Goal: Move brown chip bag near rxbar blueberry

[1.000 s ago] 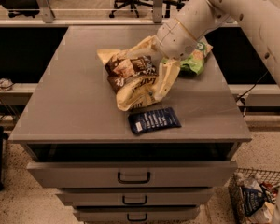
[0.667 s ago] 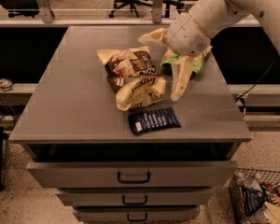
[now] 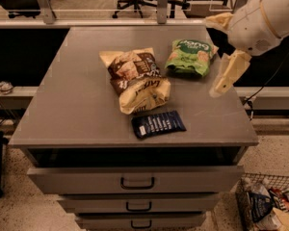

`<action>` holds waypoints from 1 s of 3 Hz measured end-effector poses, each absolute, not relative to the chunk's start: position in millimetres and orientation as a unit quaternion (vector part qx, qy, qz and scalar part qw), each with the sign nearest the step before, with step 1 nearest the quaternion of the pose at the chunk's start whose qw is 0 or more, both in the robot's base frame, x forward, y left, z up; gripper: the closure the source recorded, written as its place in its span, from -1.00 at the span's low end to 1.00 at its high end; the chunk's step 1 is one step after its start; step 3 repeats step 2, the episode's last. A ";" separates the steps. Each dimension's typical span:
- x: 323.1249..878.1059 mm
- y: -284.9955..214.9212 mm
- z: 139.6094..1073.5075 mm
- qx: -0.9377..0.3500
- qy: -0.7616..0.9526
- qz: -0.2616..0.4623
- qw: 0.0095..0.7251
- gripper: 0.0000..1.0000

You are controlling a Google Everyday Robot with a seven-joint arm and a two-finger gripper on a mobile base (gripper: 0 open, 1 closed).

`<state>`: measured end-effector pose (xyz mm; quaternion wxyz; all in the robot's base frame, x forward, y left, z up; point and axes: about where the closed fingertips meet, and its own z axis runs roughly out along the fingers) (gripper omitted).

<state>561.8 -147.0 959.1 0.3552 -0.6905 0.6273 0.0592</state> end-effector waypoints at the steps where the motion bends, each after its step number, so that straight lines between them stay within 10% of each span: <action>1: 557.8 -198.1 994.9 -0.627 0.673 -0.014 0.392 -1.00; 3: 560.8 -197.3 999.1 -0.623 0.672 -0.019 0.399 -1.00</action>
Offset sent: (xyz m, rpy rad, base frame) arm -0.0034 -0.0418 0.0291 -0.0023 -0.0877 -0.1648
